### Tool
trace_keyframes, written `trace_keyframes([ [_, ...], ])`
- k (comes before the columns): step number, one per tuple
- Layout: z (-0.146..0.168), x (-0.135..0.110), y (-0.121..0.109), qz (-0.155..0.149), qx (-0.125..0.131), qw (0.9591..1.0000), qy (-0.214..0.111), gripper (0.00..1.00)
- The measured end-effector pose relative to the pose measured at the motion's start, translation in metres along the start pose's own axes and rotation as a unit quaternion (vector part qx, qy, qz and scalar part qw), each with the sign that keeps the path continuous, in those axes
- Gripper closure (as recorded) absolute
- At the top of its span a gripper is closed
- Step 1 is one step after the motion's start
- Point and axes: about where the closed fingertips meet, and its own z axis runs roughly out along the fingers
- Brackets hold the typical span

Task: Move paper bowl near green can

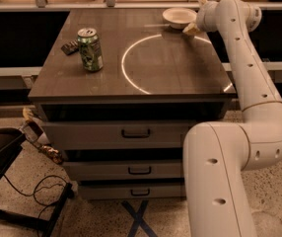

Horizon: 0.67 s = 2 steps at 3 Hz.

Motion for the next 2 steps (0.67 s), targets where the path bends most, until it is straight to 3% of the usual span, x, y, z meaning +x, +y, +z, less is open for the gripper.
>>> trace_keyframes([
  [2,0.0042,-0.005,0.0038,0.003,-0.001,1.0,-0.009,0.29],
])
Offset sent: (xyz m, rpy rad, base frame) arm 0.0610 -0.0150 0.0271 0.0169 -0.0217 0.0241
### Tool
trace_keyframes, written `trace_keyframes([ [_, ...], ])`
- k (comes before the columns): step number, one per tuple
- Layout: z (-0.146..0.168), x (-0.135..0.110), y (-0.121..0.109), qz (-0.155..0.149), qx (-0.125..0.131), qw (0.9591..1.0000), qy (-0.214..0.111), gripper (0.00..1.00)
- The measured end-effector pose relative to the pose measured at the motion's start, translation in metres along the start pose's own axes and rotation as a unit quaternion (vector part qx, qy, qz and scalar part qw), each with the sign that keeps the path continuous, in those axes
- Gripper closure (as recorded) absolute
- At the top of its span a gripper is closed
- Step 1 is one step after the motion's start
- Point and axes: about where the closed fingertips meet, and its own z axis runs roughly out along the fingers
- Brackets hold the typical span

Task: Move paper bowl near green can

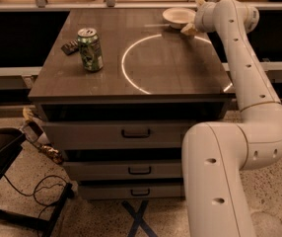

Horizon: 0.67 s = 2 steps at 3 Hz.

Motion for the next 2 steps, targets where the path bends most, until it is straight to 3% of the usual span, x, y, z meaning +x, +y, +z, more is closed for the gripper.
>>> trace_keyframes([
  [2,0.0055,-0.0053,0.0062,-0.002,-0.005,1.0,-0.005,0.7],
])
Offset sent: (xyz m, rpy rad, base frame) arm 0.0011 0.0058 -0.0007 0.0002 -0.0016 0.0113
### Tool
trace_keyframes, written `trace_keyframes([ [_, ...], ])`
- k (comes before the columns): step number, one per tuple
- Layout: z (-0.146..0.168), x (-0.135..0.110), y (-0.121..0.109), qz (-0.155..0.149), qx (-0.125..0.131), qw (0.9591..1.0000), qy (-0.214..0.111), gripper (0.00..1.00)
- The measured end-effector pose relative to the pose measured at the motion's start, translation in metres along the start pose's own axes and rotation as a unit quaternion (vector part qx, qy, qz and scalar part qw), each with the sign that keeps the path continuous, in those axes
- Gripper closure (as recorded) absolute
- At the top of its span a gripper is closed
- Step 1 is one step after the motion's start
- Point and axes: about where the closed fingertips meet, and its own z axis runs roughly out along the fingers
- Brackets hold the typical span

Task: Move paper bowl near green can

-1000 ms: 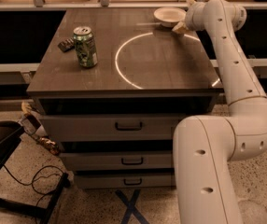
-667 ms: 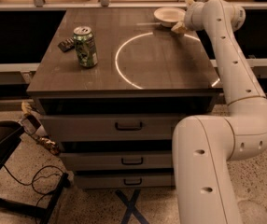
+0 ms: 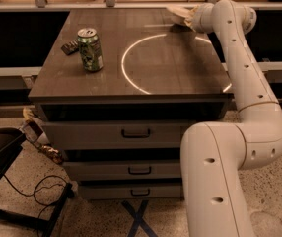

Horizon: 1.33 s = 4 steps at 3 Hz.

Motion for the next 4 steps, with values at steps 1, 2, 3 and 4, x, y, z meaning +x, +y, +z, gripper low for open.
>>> trace_keyframes([
  [1,0.0026,-0.0003,0.0031,0.0,-0.002,1.0,0.0,0.93],
  [2,0.0048,-0.0007,0.0058,0.0,-0.004,1.0,0.0,1.0],
  [3,0.0048,-0.0007,0.0058,0.0,-0.004,1.0,0.0,1.0],
  [4,0.0043,-0.0026,0.0041,-0.011,-0.004,0.9999,0.004,1.0],
])
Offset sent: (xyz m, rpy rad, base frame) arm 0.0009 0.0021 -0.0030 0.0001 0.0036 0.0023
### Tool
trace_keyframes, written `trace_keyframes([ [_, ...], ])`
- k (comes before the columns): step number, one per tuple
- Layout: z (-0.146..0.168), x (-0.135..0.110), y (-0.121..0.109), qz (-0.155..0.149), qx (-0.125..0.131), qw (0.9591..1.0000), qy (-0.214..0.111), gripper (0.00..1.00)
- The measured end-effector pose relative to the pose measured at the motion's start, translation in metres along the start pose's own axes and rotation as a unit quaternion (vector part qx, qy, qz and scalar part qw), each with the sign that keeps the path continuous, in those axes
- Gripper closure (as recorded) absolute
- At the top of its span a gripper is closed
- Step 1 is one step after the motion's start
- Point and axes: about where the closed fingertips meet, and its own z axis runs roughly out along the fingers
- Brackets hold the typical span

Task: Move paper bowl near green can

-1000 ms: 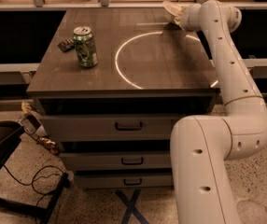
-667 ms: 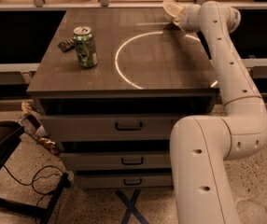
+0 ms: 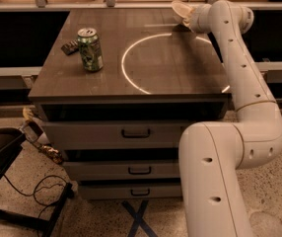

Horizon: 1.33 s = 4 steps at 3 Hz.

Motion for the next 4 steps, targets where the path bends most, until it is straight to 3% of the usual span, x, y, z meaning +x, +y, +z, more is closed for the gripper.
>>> trace_keyframes([
  [1,-0.021,-0.005,-0.024,-0.031,0.009,0.9992,0.021,1.0],
  [3,-0.058,-0.01,-0.062,-0.065,0.028,0.9964,0.046,1.0],
  [4,-0.065,-0.015,-0.084,-0.088,0.072,0.993,0.031,1.0],
])
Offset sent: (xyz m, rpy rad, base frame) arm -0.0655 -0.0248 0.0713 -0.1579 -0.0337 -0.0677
